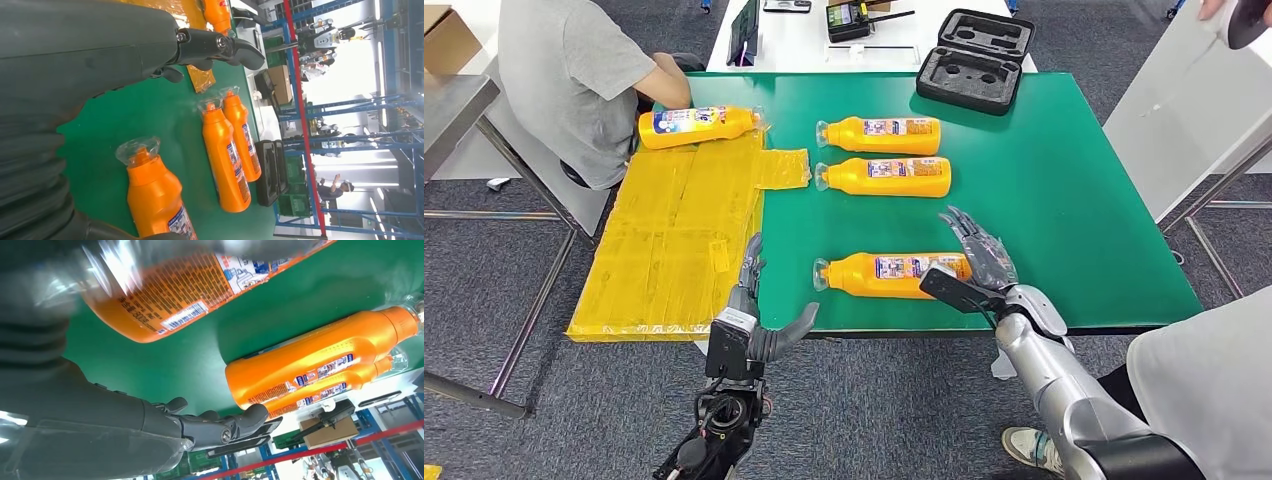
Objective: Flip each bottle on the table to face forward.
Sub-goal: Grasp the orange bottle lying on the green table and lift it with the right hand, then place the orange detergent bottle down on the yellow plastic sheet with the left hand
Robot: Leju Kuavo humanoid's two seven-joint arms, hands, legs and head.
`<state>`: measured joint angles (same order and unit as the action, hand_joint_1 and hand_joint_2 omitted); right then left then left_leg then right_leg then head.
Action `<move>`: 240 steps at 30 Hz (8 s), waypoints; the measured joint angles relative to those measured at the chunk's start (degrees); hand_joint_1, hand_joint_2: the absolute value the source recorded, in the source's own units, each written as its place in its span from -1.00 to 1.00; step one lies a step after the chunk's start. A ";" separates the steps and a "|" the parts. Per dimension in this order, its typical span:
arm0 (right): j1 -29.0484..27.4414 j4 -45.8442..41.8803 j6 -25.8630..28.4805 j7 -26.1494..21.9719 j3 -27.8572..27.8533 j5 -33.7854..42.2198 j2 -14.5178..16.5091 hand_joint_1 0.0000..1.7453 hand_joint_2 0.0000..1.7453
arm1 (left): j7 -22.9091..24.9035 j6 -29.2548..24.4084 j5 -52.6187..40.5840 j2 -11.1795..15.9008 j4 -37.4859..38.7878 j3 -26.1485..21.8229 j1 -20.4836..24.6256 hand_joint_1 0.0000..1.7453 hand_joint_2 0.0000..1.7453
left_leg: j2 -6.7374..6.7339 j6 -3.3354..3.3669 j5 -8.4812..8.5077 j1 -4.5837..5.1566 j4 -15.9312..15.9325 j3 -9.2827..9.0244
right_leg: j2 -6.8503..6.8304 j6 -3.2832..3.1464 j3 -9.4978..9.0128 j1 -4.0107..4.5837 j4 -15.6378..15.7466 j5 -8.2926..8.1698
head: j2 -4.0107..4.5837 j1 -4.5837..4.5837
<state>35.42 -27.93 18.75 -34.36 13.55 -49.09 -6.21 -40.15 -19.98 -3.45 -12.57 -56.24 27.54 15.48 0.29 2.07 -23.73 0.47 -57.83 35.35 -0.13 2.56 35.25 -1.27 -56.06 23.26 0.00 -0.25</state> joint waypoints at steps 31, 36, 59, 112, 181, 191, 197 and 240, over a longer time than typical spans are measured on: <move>3.74 3.91 -7.77 4.20 3.46 -4.72 -0.52 -1.00 1.00 | 0.00 -0.21 0.52 0.00 0.00 1.12 0.71 -1.00 1.00 | 0.00 0.00 0.00 0.00 0.00 0.00 | 0.00 0.00 0.00 0.00 0.00 0.00 | 0.00 -0.01; 3.99 4.66 -8.37 4.73 3.98 -5.03 -0.90 -1.00 1.00 | 0.00 -0.45 0.43 0.00 0.00 1.80 0.70 -1.00 1.00 | 0.00 0.00 0.00 0.00 -0.01 0.00 | 0.00 0.00 0.00 0.00 0.00 0.00 | 0.00 0.01; 4.04 6.09 -8.55 4.76 4.80 -5.27 -1.44 -1.00 1.00 | 0.00 -0.44 0.39 0.00 0.00 1.97 0.70 -1.00 1.00 | 0.00 0.00 0.00 0.00 -0.01 0.00 | 0.00 0.00 0.00 0.00 0.00 0.00 | 0.00 0.00; 6.11 8.48 -24.20 3.56 4.60 0.29 -6.78 1.00 1.00 | 0.00 -0.33 1.67 -0.24 0.00 4.16 2.19 -1.00 1.00 | 0.05 0.07 0.05 0.01 -0.02 -0.14 | -0.05 0.05 -0.16 -0.01 0.01 -0.04 | 0.00 0.00; -16.36 -29.29 -36.74 -5.77 11.90 45.97 3.74 1.00 1.00 | -0.04 29.88 18.17 -5.27 1.79 -9.15 1.24 -1.00 1.00 | 0.03 0.07 0.05 -0.02 0.01 -0.05 | -0.06 0.04 -0.08 0.03 0.00 -0.02 | 0.00 0.00; -16.36 -29.07 -35.01 -5.77 11.83 46.40 3.40 1.00 1.00 | -0.04 28.95 13.78 -5.27 -2.54 -10.20 -0.29 -1.00 1.00 | 0.04 0.07 0.06 -0.02 0.01 -0.06 | -0.06 0.04 -0.08 0.02 0.00 -0.03 | 0.00 -0.01; -16.74 -29.00 -33.92 -5.77 10.55 46.16 2.60 1.00 1.00 | -0.04 29.04 13.13 -5.27 -3.65 -10.83 -0.58 -1.00 1.00 | 0.03 0.07 0.05 -0.02 0.01 -0.06 | -0.06 0.04 -0.08 0.02 0.01 -0.03 | 0.00 -0.01; -17.35 -27.50 -33.77 -5.75 7.81 43.76 0.83 1.00 1.00 | -0.02 34.33 11.96 -5.27 -0.05 -6.84 -0.05 -1.00 1.00 | 0.05 0.07 0.05 -0.02 0.01 -0.04 | -0.07 0.04 -0.08 0.03 0.00 -0.03 | 0.00 -0.01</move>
<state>18.07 -55.43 -15.02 -40.11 21.36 -5.33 -5.38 -40.17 14.35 8.51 -17.84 -56.29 20.70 15.43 0.34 2.14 -23.68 0.46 -57.82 35.31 -0.21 2.60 35.17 -1.25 -56.06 23.23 0.00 -0.26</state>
